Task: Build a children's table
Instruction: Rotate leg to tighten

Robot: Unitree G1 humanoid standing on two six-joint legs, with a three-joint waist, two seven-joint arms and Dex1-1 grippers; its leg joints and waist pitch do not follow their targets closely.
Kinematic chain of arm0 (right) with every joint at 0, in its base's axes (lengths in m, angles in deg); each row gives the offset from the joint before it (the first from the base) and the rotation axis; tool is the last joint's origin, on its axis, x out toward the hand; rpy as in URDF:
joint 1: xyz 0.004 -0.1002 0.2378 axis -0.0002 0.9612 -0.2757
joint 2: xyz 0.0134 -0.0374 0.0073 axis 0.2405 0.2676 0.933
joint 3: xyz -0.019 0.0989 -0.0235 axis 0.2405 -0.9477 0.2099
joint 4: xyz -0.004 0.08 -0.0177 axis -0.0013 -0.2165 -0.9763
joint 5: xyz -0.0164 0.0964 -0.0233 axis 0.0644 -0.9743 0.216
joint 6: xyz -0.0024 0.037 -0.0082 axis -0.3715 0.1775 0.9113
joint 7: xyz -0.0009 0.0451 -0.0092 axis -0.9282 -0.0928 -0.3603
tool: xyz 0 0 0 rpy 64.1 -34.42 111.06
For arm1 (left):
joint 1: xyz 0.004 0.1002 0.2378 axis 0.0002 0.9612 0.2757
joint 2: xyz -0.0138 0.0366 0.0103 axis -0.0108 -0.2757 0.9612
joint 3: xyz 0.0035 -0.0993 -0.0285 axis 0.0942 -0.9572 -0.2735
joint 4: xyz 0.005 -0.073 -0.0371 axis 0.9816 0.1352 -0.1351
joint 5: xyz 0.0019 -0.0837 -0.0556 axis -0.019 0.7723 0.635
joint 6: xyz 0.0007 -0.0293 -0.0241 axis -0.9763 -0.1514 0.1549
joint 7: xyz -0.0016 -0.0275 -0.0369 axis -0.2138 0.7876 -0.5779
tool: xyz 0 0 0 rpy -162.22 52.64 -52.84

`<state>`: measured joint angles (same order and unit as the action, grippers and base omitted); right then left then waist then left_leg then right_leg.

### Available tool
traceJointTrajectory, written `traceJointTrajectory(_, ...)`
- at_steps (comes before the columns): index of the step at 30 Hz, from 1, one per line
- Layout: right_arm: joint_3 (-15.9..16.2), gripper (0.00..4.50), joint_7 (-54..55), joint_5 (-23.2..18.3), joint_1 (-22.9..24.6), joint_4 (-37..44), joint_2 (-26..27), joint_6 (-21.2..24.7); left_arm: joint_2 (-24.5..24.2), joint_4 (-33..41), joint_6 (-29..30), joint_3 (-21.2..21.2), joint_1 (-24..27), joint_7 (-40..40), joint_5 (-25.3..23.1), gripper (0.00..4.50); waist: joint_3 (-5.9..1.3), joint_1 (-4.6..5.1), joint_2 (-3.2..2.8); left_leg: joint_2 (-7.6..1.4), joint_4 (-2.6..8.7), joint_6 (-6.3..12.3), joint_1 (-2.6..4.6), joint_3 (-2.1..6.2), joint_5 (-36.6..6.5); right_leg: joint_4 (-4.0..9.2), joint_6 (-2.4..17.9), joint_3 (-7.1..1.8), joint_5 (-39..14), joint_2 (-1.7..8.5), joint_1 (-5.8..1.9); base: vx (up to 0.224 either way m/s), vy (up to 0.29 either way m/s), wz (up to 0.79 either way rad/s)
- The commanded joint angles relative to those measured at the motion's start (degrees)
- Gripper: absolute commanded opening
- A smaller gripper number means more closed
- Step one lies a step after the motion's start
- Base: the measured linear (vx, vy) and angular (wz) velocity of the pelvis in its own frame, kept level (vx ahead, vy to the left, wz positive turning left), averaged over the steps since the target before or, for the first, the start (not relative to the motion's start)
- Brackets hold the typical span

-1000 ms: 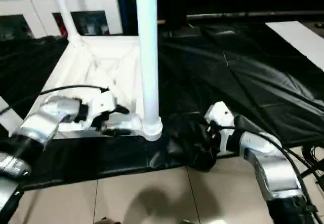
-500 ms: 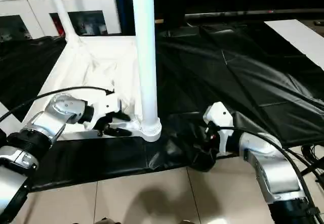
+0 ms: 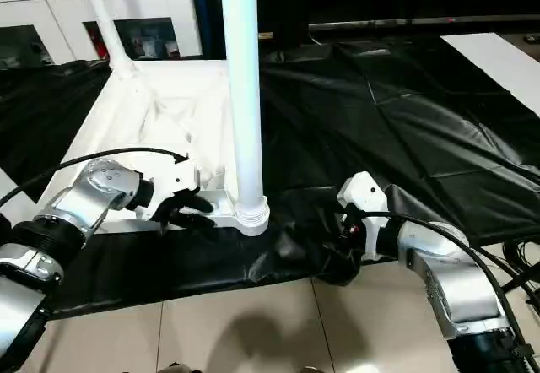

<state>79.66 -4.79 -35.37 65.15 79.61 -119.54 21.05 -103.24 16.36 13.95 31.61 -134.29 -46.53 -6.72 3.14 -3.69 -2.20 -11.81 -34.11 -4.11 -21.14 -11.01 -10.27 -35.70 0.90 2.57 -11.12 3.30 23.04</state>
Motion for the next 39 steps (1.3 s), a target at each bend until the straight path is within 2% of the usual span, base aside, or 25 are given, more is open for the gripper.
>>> traceJointTrajectory(1, 0.4, 2.98, -0.6, 0.3, -0.7, -0.1, -0.8, -0.3, -0.3, 0.0, 0.2, -0.5, -0.3, 0.3, -0.3, 1.00, -4.01, -0.32, 0.46, -0.87, 3.12, 2.88, 0.30, 0.85, -9.7, 4.84, 12.2, -2.28, -9.1, 3.89, -3.45, 0.000, 0.000, 0.00)
traceJointTrajectory(2, 0.4, 2.98, -0.7, 0.3, -0.7, -0.2, -0.9, -0.4, -0.3, -0.1, 0.1, -0.7, -0.3, 0.4, -0.2, 1.00, -4.00, -0.33, 0.65, -0.90, 3.15, 2.92, 0.32, 0.85, -9.7, 4.84, 12.2, -2.27, -9.0, 3.90, -3.44, 0.000, 0.000, 0.00)
traceJointTrajectory(3, 0.5, 2.98, -0.8, 0.3, -0.7, -0.3, -0.9, -0.5, -0.3, -0.2, 0.0, -0.9, -0.2, 0.5, -0.1, 0.79, -3.93, -0.35, 0.59, -0.87, 3.15, 2.96, 0.33, 0.84, -9.9, 4.87, 12.1, -2.24, -9.5, 3.88, -3.39, 0.000, 0.000, 0.00)
traceJointTrajectory(11, 0.9, 2.98, -1.4, 0.4, -1.1, -1.6, -1.2, -1.2, -0.1, 0.7, -0.5, -3.6, 0.5, -1.1, 2.9, 0.18, -3.89, -0.37, 0.73, -0.87, 3.19, 2.94, 0.31, 0.85, -10.1, 5.13, 11.2, -2.21, -12.4, 3.94, -3.30, 0.000, 0.000, 0.00)
traceJointTrajectory(14, 1.1, 2.98, -1.6, 0.3, -0.7, -1.3, -1.0, -1.3, -0.3, 2.9, 1.1, -4.1, 1.5, -3.1, 4.3, 0.08, -4.06, -0.19, 0.69, -0.91, 3.18, 3.15, 0.05, 0.96, -8.8, 4.70, 11.7, -2.17, -9.4, 3.98, -3.53, 0.000, 0.000, 0.00)
traceJointTrajectory(15, 1.1, 2.98, -1.6, 0.3, -0.7, -1.3, -1.0, -1.3, -0.3, 2.9, 1.1, -4.1, 1.5, -3.1, 4.3, 0.08, -4.15, -0.12, 1.02, -0.96, 3.16, 3.30, 0.06, 0.92, -8.5, 4.59, 12.0, -2.22, -8.3, 3.96, -3.59, 0.000, 0.000, 0.00)
traceJointTrajectory(16, 0.8, 2.98, -0.9, -0.4, -0.7, -1.5, 0.1, -1.2, 0.0, 7.7, 5.6, -4.0, 3.9, -3.0, 5.3, 0.08, -4.35, -0.06, 0.73, -1.07, 3.00, 3.94, 0.02, 0.88, -6.9, 4.00, 13.2, -2.26, -4.2, 3.94, -3.61, 0.000, 0.000, 0.00)
traceJointTrajectory(18, 0.6, 2.98, -0.5, -0.7, -0.8, -1.7, 0.6, -1.1, 0.2, 9.7, 7.7, -4.0, 4.9, -2.9, 5.6, 0.08, -4.27, 0.05, 1.13, -1.06, 2.94, 4.79, -0.01, 0.75, -6.5, 3.96, 14.1, -2.20, -2.6, 3.92, -3.52, 0.000, 0.000, 0.00)
traceJointTrajectory(20, 0.2, 2.98, 2.0, -0.2, -1.6, -3.2, 2.4, -1.6, 1.4, 13.9, 11.4, -4.0, 7.7, 1.2, 5.1, 0.08, -4.22, 0.18, 1.19, -1.40, 3.09, 5.25, 0.09, 0.78, -5.9, 3.72, 14.9, -2.18, -2.4, 4.13, -3.40, 0.000, 0.000, 0.00)
traceJointTrajectory(22, -0.1, 2.98, 4.8, 0.4, -2.4, -5.4, 4.2, -2.1, 3.1, 16.5, 13.4, -4.4, 9.9, 6.3, 4.0, 0.08, -4.12, 0.08, 1.74, -1.25, 3.02, 5.33, 0.24, 0.53, -6.6, 4.19, 14.4, -2.20, -4.8, 4.00, -3.26, 0.000, 0.000, 0.00)
traceJointTrajectory(23, -0.1, 2.98, 4.8, 0.4, -2.4, -5.4, 4.2, -2.1, 3.1, 16.5, 13.4, -4.4, 9.9, 6.3, 4.0, 0.08, -4.18, -0.02, 1.54, -1.39, 3.02, 5.09, 0.30, 0.58, -6.6, 4.03, 14.4, -2.25, -5.0, 4.16, -3.27, 0.000, 0.000, 0.00)
traceJointTrajectory(24, -0.3, 2.98, 6.9, 1.0, -3.0, -7.0, 5.5, -2.5, 3.9, 20.1, 15.3, -4.3, 11.9, 8.7, 3.0, 0.08, -3.95, 0.18, 2.29, -1.24, 3.15, 4.94, 0.18, 0.47, -6.9, 4.34, 13.4, -2.18, -6.9, 3.98, -3.27, 0.000, 0.000, 0.00)
traceJointTrajectory(25, -0.4, 2.98, 7.4, 1.0, -3.2, -7.4, 5.8, -2.4, 4.0, 21.7, 16.5, -4.2, 12.5, 9.2, 2.8, 0.08, -3.87, 0.21, 2.49, -1.28, 3.24, 4.68, 0.08, 0.58, -6.9, 4.31, 12.6, -2.22, -8.5, 4.18, -3.34, 0.000, 0.000, 0.00)
traceJointTrajectory(26, -0.4, 2.98, 7.5, 1.0, -3.2, -7.4, 5.9, -2.3, 4.0, 22.2, 16.6, -4.2, 12.8, 9.2, 2.8, 0.08, -3.86, 0.20, 2.22, -1.28, 3.21, 4.57, 0.14, 0.59, -7.0, 4.36, 12.2, -2.26, -9.4, 4.28, -3.27, 0.000, 0.000, 0.00)
traceJointTrajectory(28, -0.2, 2.98, 7.9, 1.0, -3.2, -8.2, 6.7, -2.3, 4.4, 27.7, 18.1, -3.4, 15.6, 9.2, 3.1, 0.08, -3.81, 0.26, 2.18, -1.18, 3.20, 4.44, 0.18, 0.52, -7.2, 4.62, 11.3, -2.36, -10.6, 4.13, -3.12, 0.000, 0.000, 0.00)
traceJointTrajectory(29, -0.1, 2.98, 7.8, 1.1, -3.2, -8.4, 6.8, -2.3, 4.5, 28.9, 18.2, -3.2, 16.3, 9.2, 3.3, 0.08, -3.78, 0.35, 2.50, -1.32, 3.30, 4.41, 0.05, 0.61, -7.1, 4.47, 11.1, -2.38, -10.3, 4.22, -3.23, 0.000, 0.000, 0.00)
traceJointTrajectory(30, 0.1, 2.98, 7.6, 1.2, -3.1, -8.8, 6.9, -2.6, 4.6, 30.6, 18.0, -3.2, 17.2, 9.5, 3.6, 0.08, -3.85, 0.39, 2.32, -1.26, 3.28, 4.47, 0.21, 0.56, -7.1, 4.53, 10.9, -2.36, -10.2, 4.12, -3.06, 0.000, 0.000, 0.00)
traceJointTrajectory(31, 0.2, 2.98, 7.5, 1.3, -3.1, -8.9, 6.9, -2.7, 4.7, 30.9, 17.4, -3.5, 17.5, 9.8, 3.9, 0.08, -3.86, 0.43, 2.40, -1.25, 3.20, 4.70, 0.20, 0.50, -7.0, 4.52, 11.0, -2.41, -9.6, 4.04, -3.00, 0.000, 0.000, 0.00)
traceJointTrajectory(34, 0.2, 2.98, 7.3, 1.0, -2.8, -9.2, 6.8, -3.0, 4.5, 28.9, 10.8, -3.8, 17.3, 9.2, 4.5, 0.08, -3.84, 0.31, 2.41, -1.07, 3.19, 4.76, 0.18, 0.46, -7.2, 4.61, 10.5, -2.40, -9.7, 3.92, -2.99, 0.000, 0.000, 0.00)
traceJointTrajectory(35, 0.2, 2.98, 7.3, 1.0, -2.8, -9.2, 6.8, -3.0, 4.5, 28.7, 10.6, -3.8, 17.2, 9.2, 4.5, 0.08, -3.85, 0.25, 2.37, -0.99, 3.18, 4.76, 0.17, 0.47, -7.3, 4.66, 10.3, -2.40, -9.8, 3.93, -2.99, 0.000, 0.000, 0.00)
traceJointTrajectory(36, 0.2, 2.98, 7.2, 0.9, -2.7, -9.3, 6.7, -3.1, 4.3, 28.2, 9.6, -3.9, 17.0, 9.4, 4.3, 0.47, -3.88, 0.25, 2.28, -1.03, 3.20, 4.65, 0.19, 0.49, -7.3, 4.60, 10.3, -2.41, -9.7, 3.96, -3.00, 0.000, 0.000, 0.00)
traceJointTrajectory(39, 0.3, 2.98, 7.2, 0.6, -2.4, -9.2, 6.5, -3.3, 4.0, 27.7, 10.0, -4.6, 16.5, 9.7, 4.3, 0.61, -3.85, 0.14, 2.26, -1.01, 3.18, 4.31, 0.33, 0.40, -8.0, 4.70, 10.2, -2.42, -10.3, 3.93, -2.85, 0.000, 0.000, 0.00)
